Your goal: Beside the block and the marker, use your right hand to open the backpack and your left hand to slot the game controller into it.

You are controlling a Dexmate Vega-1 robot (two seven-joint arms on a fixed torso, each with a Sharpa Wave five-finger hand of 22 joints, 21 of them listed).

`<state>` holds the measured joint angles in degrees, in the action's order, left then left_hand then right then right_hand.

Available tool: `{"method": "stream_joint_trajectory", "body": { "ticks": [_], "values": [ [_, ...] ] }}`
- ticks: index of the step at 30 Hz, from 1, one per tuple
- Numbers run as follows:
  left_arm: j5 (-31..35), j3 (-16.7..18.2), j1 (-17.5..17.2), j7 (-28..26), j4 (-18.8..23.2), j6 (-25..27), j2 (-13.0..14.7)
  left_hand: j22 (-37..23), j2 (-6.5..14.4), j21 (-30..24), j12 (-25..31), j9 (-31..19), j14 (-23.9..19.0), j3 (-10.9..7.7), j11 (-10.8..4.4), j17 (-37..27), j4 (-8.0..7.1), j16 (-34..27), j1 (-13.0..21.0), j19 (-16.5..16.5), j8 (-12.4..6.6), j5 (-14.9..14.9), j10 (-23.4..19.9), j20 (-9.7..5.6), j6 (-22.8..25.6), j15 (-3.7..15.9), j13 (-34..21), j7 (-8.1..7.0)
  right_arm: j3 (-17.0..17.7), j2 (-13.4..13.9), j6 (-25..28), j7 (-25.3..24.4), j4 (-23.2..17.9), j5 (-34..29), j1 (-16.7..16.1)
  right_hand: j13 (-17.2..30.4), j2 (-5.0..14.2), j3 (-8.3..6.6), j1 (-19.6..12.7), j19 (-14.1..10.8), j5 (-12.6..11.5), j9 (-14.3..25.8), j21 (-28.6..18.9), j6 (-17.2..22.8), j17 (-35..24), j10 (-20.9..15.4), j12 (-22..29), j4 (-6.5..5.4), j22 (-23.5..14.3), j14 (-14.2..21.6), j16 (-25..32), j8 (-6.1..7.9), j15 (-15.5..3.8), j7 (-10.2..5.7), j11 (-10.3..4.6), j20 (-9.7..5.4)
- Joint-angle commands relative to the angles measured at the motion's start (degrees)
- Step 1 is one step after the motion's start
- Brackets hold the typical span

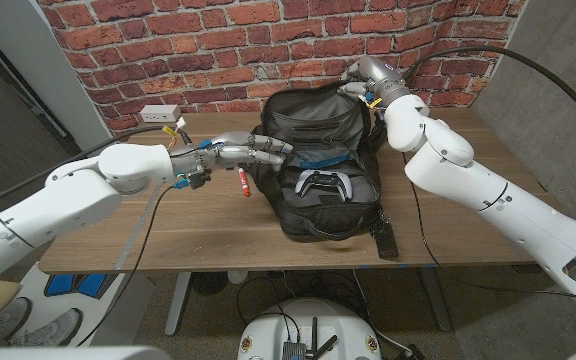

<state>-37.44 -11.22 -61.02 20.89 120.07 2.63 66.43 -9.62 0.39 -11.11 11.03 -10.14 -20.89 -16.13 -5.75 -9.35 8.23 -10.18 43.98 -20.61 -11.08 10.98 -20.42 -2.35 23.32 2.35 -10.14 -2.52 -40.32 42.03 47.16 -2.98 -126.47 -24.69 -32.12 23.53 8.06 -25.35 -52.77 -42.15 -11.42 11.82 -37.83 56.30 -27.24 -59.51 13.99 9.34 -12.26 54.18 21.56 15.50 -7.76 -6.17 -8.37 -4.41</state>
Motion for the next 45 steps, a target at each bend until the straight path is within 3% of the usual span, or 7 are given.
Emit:
{"method": "stream_joint_trajectory", "body": {
  "ticks": [1, 16, 27, 45],
  "values": [
    [-5.36, 5.68, -6.41, 0.63, -1.41, -2.77, 2.7, -0.18, 0.56, -0.3, 0.37, -0.17, -0.6, -0.2, -0.02, -0.05, 0.17, -0.33, 0.16, -0.66, -0.42, -0.01, -0.83, -4.51, 0.69, 4.49, -0.04, -0.05, -1.18, -0.21, 3.22, -0.58, -2.25, -1.51, -0.43, 0.14, 0.52, -0.46, -0.14, 0.45, -0.39, 0.21, -0.37, 0.32, -0.22, -0.55, -0.07, 0.04, 0.02, 0.35, -0.12, 0.37, -4.6, 0.12, 0.05, -7.23],
    [-5.94, 16.2, -17.34, 0.4, -0.97, -2.76, 3.0, -0.21, 0.93, -0.41, 0.53, -0.2, -1.46, -0.35, 0.13, 0.01, 0.4, -0.36, 0.3, -1.25, -0.61, -0.03, -1.73, -4.23, 1.97, 4.39, -0.06, 0.31, -1.73, -0.66, 7.57, -2.34, -5.02, -2.78, -1.83, 0.19, 0.52, -0.52, -0.13, 0.6, -0.4, 0.23, -0.69, 0.53, -0.27, -0.42, -0.24, 0.03, 0.09, 0.33, -0.17, 0.37, -4.58, 0.17, 0.03, -7.21],
    [-2.62, 24.59, -23.94, 1.19, 0.19, -0.22, -1.61, -0.24, 1.09, -0.44, 0.58, -0.23, -2.0, -0.37, 0.31, 0.02, 0.46, -0.37, 0.25, -1.53, -0.62, -0.07, -2.23, -3.95, 2.55, 4.41, -0.07, 0.35, -1.81, -0.49, 8.69, -3.66, -6.27, -1.95, -2.83, 0.24, 0.48, -0.54, -0.12, 0.73, -0.41, 0.23, -0.94, 0.5, -0.34, -0.54, -0.26, 0.06, 0.14, 0.36, -0.18, 0.28, -4.6, 0.21, 0.03, -7.2],
    [4.48, 27.37, -26.0, -0.8, 0.85, 0.77, -8.43, -0.29, 1.4, -0.43, 0.55, -0.28, -2.12, -0.52, 0.31, 0.04, 0.56, -0.14, 0.29, -1.72, -0.56, -0.1, -2.63, -3.7, 3.12, 4.26, -0.11, 0.45, -1.84, 1.02, 6.55, -5.72, -8.28, -2.02, -6.05, 0.26, 0.44, -0.66, -0.1, 1.02, -0.46, 0.25, -1.34, 0.45, -0.34, -0.45, -0.47, 0.09, 0.24, 0.15, -0.38, 0.13, -4.66, 0.11, 0.06, -7.19]
  ]
}}
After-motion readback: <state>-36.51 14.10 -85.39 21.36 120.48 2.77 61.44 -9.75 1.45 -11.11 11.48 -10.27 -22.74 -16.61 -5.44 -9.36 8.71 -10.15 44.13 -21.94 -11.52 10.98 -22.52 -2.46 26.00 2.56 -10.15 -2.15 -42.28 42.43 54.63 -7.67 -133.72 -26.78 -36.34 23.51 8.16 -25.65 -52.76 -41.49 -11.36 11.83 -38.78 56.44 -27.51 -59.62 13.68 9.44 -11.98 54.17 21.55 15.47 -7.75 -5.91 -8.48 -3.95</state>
